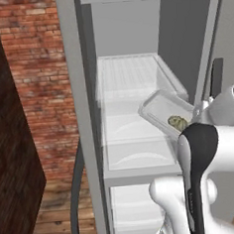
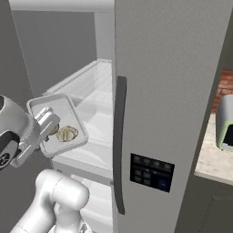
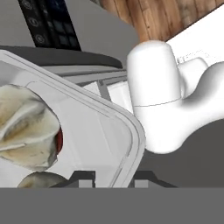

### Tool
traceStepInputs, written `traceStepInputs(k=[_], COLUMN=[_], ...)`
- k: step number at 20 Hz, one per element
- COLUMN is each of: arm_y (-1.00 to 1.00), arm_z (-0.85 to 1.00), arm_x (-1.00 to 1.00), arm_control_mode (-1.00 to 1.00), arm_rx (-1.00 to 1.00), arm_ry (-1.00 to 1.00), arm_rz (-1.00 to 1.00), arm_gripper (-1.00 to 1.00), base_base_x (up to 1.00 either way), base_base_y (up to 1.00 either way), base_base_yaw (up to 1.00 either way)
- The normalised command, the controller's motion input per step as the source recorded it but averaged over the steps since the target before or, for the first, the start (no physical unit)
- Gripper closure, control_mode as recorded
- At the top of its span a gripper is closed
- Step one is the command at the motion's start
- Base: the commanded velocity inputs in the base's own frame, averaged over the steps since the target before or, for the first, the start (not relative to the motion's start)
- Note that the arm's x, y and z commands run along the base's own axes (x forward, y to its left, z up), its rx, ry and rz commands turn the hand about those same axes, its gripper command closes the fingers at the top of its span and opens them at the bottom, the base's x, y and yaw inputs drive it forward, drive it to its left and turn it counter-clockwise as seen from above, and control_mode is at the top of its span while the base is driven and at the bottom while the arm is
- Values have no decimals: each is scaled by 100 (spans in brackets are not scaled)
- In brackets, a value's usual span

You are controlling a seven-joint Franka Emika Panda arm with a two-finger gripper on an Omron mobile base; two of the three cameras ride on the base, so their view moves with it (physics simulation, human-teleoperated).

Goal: Place two dumplings into each of the tupperware containers and then place the containers in the fridge.

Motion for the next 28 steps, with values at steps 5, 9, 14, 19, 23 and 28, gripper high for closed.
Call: traceStepInputs(k=[5, 9, 14, 19, 23, 28], arm_y=[25, -1, -9, -2, -9, -24], arm_z=[39, 40, 6, 0, 0, 0], arm_x=[62, 79, 98, 100, 100, 100], arm_control_mode=[-100, -100, -100, -100, -100, -100], arm_rx=[-13, -2, 0, 0, 0, 4], arm_ry=[0, 0, 2, 1, 0, 0], arm_rz=[-5, 0, 0, 0, -2, -2], arm_gripper=[100, 100, 100, 100, 100, 100], base_base_x=[0, 0, 0, 0, 0, 0], base_base_y=[0, 0, 0, 0, 0, 0], base_base_yaw=[0, 0, 0, 0, 0, 0])
